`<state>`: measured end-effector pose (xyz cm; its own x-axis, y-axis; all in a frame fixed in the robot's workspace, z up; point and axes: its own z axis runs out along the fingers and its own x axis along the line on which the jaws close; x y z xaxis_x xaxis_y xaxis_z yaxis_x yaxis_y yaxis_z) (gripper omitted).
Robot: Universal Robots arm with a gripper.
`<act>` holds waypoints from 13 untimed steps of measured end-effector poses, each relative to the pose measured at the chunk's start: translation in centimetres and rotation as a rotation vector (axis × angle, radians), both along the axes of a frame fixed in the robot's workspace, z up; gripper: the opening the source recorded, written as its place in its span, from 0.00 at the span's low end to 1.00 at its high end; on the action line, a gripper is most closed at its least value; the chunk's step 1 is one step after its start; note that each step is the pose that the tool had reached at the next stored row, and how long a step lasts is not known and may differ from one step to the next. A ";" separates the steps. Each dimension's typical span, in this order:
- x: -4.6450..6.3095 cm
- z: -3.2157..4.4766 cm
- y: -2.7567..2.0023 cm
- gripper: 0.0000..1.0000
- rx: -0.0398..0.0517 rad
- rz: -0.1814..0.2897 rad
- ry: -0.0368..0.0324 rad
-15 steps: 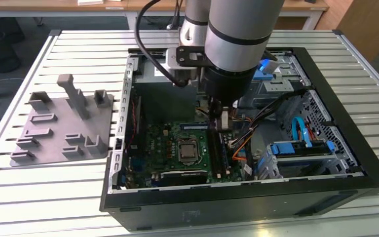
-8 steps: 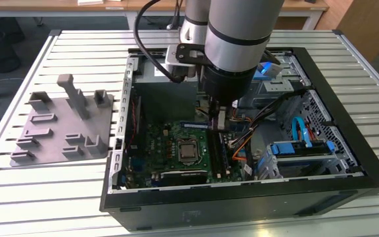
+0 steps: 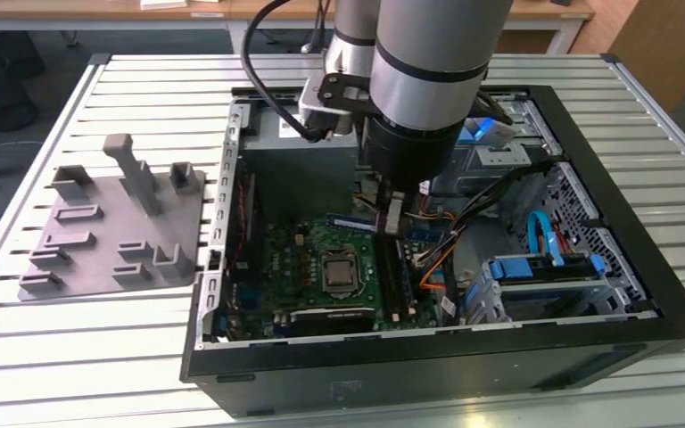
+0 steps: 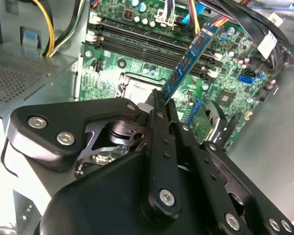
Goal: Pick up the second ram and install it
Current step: 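Insert the second ram into the second slot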
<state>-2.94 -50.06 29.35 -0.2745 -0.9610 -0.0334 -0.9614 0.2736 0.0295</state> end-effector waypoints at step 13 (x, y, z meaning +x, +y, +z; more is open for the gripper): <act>0.0 -0.04 0.00 0.14 -0.0031 -0.186 0.0001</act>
<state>-2.94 -50.06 29.31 -0.4473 -0.8939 -0.0305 -0.8943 0.4465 0.0285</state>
